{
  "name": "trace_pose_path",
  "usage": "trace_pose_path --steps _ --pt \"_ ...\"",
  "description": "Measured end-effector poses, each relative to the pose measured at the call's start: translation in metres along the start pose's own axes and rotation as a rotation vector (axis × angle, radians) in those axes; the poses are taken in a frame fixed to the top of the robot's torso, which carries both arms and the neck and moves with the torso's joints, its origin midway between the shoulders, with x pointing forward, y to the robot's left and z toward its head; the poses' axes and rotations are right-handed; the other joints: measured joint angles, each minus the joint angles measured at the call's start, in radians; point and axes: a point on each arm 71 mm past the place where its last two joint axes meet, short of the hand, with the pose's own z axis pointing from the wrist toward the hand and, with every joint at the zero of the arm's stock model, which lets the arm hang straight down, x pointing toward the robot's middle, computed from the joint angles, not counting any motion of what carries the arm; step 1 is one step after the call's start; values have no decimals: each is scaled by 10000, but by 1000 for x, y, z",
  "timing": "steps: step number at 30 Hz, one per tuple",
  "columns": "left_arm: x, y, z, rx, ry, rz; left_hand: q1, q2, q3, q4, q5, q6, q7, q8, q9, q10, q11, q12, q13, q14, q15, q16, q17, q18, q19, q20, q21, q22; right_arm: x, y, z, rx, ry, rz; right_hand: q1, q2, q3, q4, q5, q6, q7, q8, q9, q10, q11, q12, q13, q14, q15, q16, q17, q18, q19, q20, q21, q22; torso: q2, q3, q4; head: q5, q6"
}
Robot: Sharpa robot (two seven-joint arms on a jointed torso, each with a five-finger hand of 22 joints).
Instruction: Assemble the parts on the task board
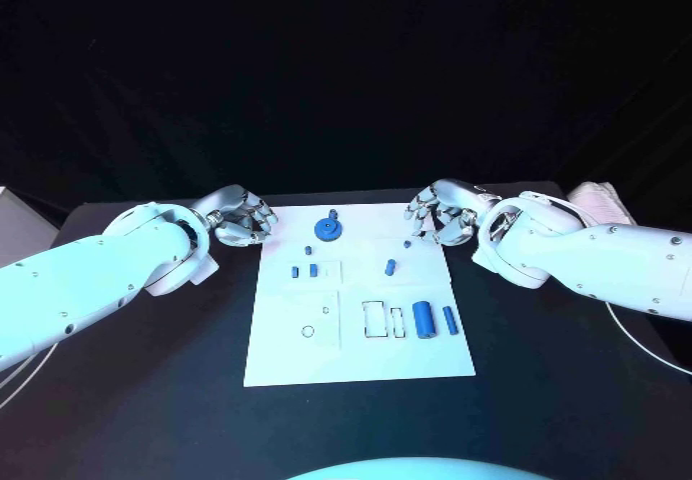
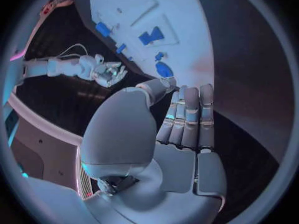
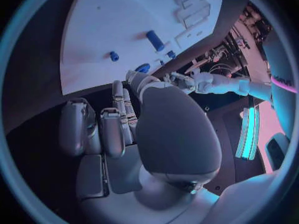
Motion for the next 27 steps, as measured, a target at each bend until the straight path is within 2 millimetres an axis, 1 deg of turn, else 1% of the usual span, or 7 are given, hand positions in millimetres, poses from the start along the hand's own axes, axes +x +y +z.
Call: trace_pose_path --steps 5,7,10,14,16,19,27 --pt "-8 -1 -16 552 -330 -2528 -2 -2 -8 8 0 -36 39 101 -66 -389 102 153 -12 -375 91 -599 -361 0 -324 91 -281 -138 11 3 0 -331 290 -1089 -106 -106 -18 -18 0 47 20 0 0 1 1 -263 -310 0 0 0 -1 0 0 0 -56 0 9 -2 12 -36 19" --pt "-11 -2 -23 795 -458 -3576 -56 52 -48 48 0 -36 40 106 -77 -422 137 176 -36 -422 109 -751 -450 0 -356 124 -376 -188 15 4 1 -404 366 -1476 -137 -74 -46 -45 0 48 19 0 0 1 1 -350 -429 0 0 0 -1 0 0 0 -87 -1 12 -9 12 -58 24" --pt "-14 -3 -32 1081 -638 -4839 -68 64 -48 48 0 -36 39 140 -77 -422 137 213 -40 -422 109 -764 -471 -1 -356 124 -376 -202 20 6 2 -450 425 -1927 -161 -51 11 -101 0 134 -64 0 0 83 -7 -486 -622 0 0 0 -3 0 4 -5 -87 -1 12 -27 12 -99 27" --pt "-17 -5 -41 1369 -781 -5978 -68 64 -77 76 0 -36 39 141 -77 -422 137 219 -40 -422 109 -764 -483 -1 -356 124 -376 -216 25 8 3 -439 437 -2355 -201 -11 41 -132 0 198 -95 0 0 227 -60 -608 -842 -1 0 0 -27 0 55 -56 -87 -2 7 -34 20 -138 20" --pt "-17 -6 -44 1473 -819 -6334 -68 64 -77 76 0 -36 39 141 -76 -422 137 219 -40 -422 109 -764 -483 -1 -356 124 -423 -225 26 8 4 -418 437 -2496 -201 -11 64 -155 0 210 -106 0 -1 275 -74 -641 -904 0 0 0 -34 0 55 -56 -87 -2 5 -34 28 -154 14" --pt "-19 -6 -47 1587 -892 -6749 -68 64 -76 76 0 -36 39 140 -76 -421 137 219 -40 -421 109 -796 -492 -1 -355 124 -423 -225 28 8 5 -369 416 -2685 -242 -49 222 -167 -234 288 -113 0 -1 413 -57 -770 -1097 0 0 -49 -67 0 91 -92 -86 -3 4 -39 35 -170 1" --pt "-22 -3 -52 1683 -1090 -7254 -68 64 -76 76 0 -36 38 140 -75 -421 137 219 -39 -421 109 -805 -499 -1 -355 124 -423 -241 30 10 8 -250 341 -3001 -296 7 360 -163 -234 330 -85 0 -1 485 -51 -837 -1238 0 0 -49 -97 1 90 -91 -87 -4 4 -31 18 -151 -17"
